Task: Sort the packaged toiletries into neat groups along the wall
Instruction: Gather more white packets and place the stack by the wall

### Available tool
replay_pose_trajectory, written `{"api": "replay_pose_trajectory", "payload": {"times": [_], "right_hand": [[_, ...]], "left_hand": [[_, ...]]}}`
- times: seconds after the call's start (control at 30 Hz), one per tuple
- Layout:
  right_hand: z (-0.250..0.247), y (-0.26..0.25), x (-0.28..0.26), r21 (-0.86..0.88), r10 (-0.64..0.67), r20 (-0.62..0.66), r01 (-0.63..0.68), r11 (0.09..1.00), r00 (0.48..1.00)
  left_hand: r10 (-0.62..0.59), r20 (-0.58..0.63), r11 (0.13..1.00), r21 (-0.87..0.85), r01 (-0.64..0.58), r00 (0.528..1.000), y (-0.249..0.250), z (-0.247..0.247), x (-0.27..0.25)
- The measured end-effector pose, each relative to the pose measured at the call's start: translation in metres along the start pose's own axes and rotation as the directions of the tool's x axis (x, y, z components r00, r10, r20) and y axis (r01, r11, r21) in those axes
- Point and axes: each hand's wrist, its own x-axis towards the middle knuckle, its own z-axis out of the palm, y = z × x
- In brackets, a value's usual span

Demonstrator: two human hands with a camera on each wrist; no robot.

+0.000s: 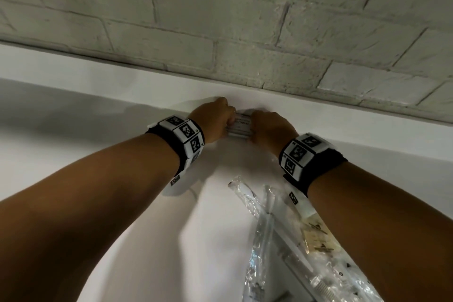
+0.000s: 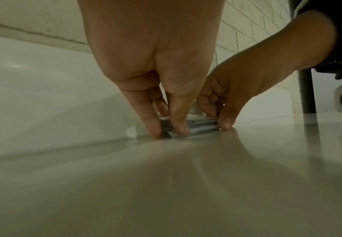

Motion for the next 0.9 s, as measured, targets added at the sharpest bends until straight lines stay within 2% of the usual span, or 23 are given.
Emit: {"api": "replay_pose_trajectory", "payload": {"times": [0.17,0.3,0.37,0.4,0.47,0.53,0.6,0.63,0.77,0.9], "right_hand": [[-0.029,0.008,-0.003,-0.096,0.035,0.147,-0.021,0.995,0.989],[-0.061,0.026,-0.032,-0.069,0.089,0.136,-0.080,0.994,0.987],[-0.072,0.033,-0.061,-0.089,0.116,0.201,-0.099,0.991,0.973],[-0.074,0.034,-0.075,-0.102,0.130,0.256,-0.107,0.989,0.958],[-0.071,0.036,-0.109,-0.113,0.160,0.381,-0.126,0.986,0.911],[-0.057,0.040,-0.141,-0.174,0.134,0.484,-0.055,0.983,0.865],[-0.037,0.046,-0.170,-0.195,0.095,0.503,0.006,0.981,0.859],[-0.030,0.048,-0.182,-0.171,0.084,0.490,0.001,0.985,0.868],[-0.008,0.054,-0.233,0.026,0.028,0.412,-0.042,0.999,0.911],[-0.009,0.062,-0.272,0.156,-0.035,0.292,-0.011,0.988,0.956]], "left_hand": [[-0.066,-0.005,0.991,-0.118,0.065,0.998,-0.004,-0.004,-0.007],[-0.101,-0.115,0.987,-0.134,0.086,0.988,0.001,-0.016,-0.024],[-0.054,-0.163,0.991,-0.128,0.033,0.985,0.017,-0.019,-0.038],[-0.011,-0.146,0.991,-0.130,-0.009,0.989,0.026,-0.019,-0.044],[0.117,0.032,0.987,-0.116,-0.112,0.993,0.051,-0.015,-0.061],[0.257,0.265,0.966,-0.084,-0.243,0.930,0.075,-0.004,-0.079],[0.317,0.393,0.948,-0.096,-0.305,0.863,0.089,0.011,-0.099],[0.326,0.400,0.945,-0.102,-0.312,0.856,0.091,0.019,-0.108],[0.275,0.371,0.961,-0.123,-0.246,0.887,0.089,0.031,-0.151],[0.240,0.392,0.971,-0.109,-0.214,0.888,0.083,0.023,-0.187]]}}
